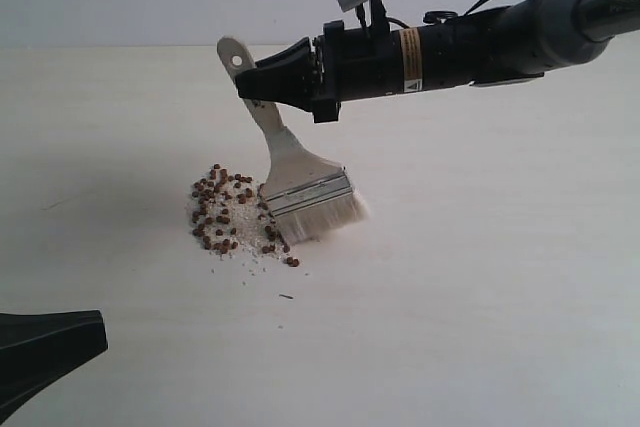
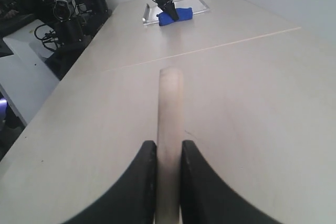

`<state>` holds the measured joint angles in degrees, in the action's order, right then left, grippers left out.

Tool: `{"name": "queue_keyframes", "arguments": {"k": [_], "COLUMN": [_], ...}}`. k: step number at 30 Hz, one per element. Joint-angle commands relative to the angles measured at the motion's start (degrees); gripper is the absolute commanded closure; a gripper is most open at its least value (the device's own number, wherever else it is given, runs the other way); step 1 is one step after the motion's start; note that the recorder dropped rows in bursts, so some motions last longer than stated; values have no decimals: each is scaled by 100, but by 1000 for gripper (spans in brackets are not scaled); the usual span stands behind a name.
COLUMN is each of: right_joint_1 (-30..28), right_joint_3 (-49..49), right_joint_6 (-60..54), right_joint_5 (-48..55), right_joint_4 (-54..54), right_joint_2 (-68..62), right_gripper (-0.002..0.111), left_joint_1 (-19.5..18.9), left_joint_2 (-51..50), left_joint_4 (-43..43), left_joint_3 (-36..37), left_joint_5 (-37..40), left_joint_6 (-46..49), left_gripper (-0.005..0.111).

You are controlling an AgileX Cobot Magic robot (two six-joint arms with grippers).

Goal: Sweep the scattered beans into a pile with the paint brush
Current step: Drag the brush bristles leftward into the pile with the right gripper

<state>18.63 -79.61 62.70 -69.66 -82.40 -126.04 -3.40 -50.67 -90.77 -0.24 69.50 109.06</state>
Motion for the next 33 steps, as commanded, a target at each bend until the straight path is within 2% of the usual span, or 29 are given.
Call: {"name": "queue_keyframes", "arguments": {"k": [1,8,17,26,33], "right_joint_1": [6,6,6,6,63], "right_joint_3": [-96,-96,61,227,227], "right_joint_6": [199,532,1089,959,633], "right_joint_5": [-31,-31,-31,-31,-31], "right_joint_4": [-124,-425,-1403,-1350,-766], "right_joint_2": [136,512,698,320,103], "right_gripper": [108,108,108,108,108], "left_joint_1": [-7,-7,-7,-7,-7], "left_joint_2": [34,34,34,34,34], "left_joint_4": [-24,-24,-24,-24,-24], "left_joint_3": [24,24,24,24,24], "left_joint_5": [46,46,46,46,46], "left_joint_6": [32,21,21,34,21], "left_gripper": [107,107,107,107,107]}}
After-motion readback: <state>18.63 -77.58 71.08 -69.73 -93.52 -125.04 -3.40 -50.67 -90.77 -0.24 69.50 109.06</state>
